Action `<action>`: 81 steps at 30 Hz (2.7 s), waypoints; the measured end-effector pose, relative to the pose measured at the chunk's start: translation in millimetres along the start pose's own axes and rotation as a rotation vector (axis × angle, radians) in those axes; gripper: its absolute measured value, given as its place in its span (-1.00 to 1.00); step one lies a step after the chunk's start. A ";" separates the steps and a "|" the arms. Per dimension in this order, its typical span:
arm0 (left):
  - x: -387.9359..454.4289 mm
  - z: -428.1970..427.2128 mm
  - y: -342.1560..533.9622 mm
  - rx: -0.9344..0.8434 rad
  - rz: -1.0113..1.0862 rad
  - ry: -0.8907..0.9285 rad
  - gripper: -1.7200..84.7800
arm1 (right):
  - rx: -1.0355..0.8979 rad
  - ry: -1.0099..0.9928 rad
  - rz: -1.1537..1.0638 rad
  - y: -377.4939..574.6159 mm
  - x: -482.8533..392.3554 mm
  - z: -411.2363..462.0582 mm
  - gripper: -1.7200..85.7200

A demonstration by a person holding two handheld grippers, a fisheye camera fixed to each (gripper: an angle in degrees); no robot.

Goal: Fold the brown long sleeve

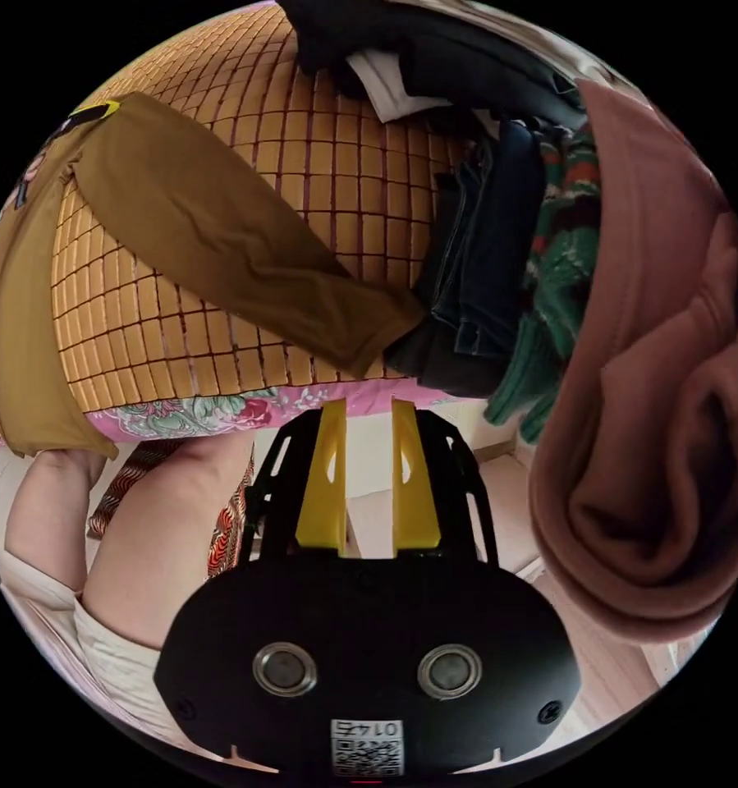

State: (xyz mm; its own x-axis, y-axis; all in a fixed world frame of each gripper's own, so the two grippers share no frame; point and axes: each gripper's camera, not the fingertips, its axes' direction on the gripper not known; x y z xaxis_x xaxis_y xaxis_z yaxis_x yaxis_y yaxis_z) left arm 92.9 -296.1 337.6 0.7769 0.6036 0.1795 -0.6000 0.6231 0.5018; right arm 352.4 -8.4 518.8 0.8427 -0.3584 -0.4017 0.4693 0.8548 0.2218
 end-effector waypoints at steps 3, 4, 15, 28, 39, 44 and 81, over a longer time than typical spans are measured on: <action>-3.3 -1.2 7.6 0.007 -0.013 0.012 -0.98 | 0.065 -0.120 0.062 -12.8 -3.6 9.1 -0.82; -3.8 -1.5 9.1 0.007 -0.016 0.013 -0.98 | 0.095 -0.160 0.103 -19.1 -1.2 13.8 -0.81; -7.0 -6.7 35.0 -0.002 -0.027 0.004 -0.98 | 0.060 -0.249 0.232 -53.5 -2.1 63.3 -0.93; 35.1 -56.0 104.9 0.098 0.059 0.042 -0.98 | 0.219 -0.130 0.213 -138.9 -26.3 69.8 -0.94; 73.1 -14.2 179.0 -0.029 0.067 0.122 -0.98 | 0.138 -0.045 0.213 -190.2 -38.1 116.5 -0.95; 50.3 -55.7 227.1 0.093 -0.042 0.186 -0.98 | 0.247 -0.210 0.061 -195.7 -74.9 84.9 -0.86; -140.5 -145.2 739.6 0.289 -0.889 0.049 -0.86 | 0.546 -0.505 -1.500 -522.8 -726.7 -74.8 -0.93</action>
State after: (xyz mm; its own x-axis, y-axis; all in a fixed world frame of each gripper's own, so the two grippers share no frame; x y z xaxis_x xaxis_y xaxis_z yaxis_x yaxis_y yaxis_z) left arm -487.8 152.1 560.6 0.9149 -0.0110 -0.4036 0.2864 0.7223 0.6295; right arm -525.1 -166.8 628.3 -0.4634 -0.8510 -0.2472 0.8224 -0.5169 0.2376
